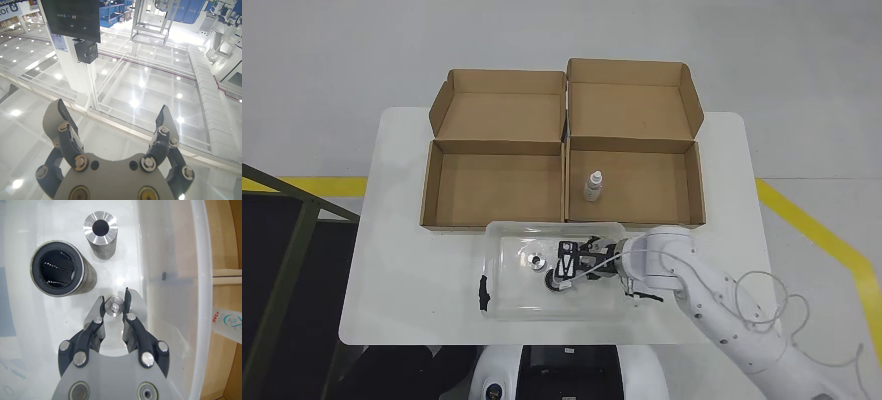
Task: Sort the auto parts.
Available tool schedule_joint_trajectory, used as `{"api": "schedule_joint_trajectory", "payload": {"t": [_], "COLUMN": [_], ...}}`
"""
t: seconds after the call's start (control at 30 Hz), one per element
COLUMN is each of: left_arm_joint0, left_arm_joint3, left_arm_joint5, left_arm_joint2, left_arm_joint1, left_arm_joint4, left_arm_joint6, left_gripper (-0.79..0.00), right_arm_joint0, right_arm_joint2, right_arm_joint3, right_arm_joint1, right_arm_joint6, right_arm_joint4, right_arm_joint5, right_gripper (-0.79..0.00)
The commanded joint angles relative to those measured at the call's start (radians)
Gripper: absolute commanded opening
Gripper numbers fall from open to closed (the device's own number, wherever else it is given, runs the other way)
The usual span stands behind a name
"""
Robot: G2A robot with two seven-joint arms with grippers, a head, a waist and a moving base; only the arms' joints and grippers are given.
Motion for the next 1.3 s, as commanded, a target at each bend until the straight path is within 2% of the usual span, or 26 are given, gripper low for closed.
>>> {"api": "schedule_joint_trajectory", "payload": {"t": [0.0, 0.4, 0.73, 0.9, 1.1, 1.27], "left_arm_joint0": [0.000, 0.000, 0.000, 0.000, 0.000, 0.000], "left_arm_joint3": [0.000, 0.000, 0.000, 0.000, 0.000, 0.000], "left_arm_joint5": [0.000, 0.000, 0.000, 0.000, 0.000, 0.000], "left_arm_joint2": [0.000, 0.000, 0.000, 0.000, 0.000, 0.000], "left_arm_joint1": [0.000, 0.000, 0.000, 0.000, 0.000, 0.000], "left_arm_joint4": [0.000, 0.000, 0.000, 0.000, 0.000, 0.000], "left_arm_joint6": [0.000, 0.000, 0.000, 0.000, 0.000, 0.000], "left_gripper": [0.000, 0.000, 0.000, 0.000, 0.000, 0.000], "right_arm_joint0": [-0.003, -0.075, -0.128, -0.150, -0.146, -0.159], "right_arm_joint2": [0.005, 0.087, 0.161, 0.208, 0.261, 0.307], "right_arm_joint3": [-0.013, -0.153, -0.285, -0.341, -0.332, -0.358], "right_arm_joint1": [0.002, 0.033, 0.056, 0.063, 0.064, 0.064], "right_arm_joint6": [-0.003, -0.002, -0.078, -0.173, -0.397, -0.539], "right_arm_joint4": [-0.001, -0.035, -0.046, -0.028, 0.085, 0.083], "right_arm_joint5": [-0.006, -0.020, -0.060, -0.056, -0.084, -0.044], "right_gripper": [-0.785, -0.785, -0.785, -0.785, -0.785, -0.785]}}
